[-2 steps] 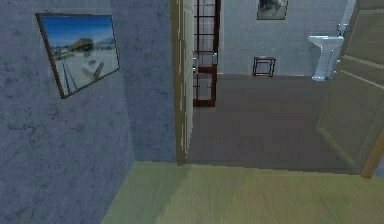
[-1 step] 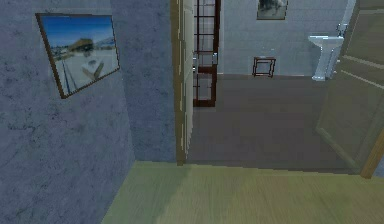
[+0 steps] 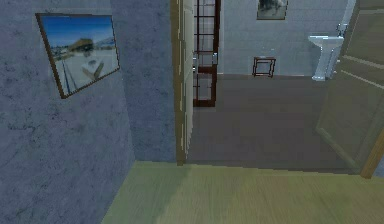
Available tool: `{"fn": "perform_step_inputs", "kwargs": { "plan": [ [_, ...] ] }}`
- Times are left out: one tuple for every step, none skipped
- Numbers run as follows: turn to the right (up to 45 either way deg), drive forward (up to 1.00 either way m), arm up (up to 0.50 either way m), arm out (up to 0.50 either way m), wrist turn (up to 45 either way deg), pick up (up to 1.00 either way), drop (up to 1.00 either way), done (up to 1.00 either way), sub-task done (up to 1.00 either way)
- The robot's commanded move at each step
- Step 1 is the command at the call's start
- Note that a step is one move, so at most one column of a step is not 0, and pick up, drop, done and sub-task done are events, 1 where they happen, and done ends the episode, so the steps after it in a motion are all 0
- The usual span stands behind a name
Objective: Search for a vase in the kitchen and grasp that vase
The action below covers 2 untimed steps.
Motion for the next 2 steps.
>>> {"fn": "perform_step_inputs", "kwargs": {
  "plan": [
    [0.0, 0.00, -0.28, 0.00, 0.0, 0.00, 0.00, 0.00, 0.00],
    [0.0, 0.00, 0.00, 0.00, 0.0, 1.00, 0.00, 0.00, 0.00]
  ]
}}
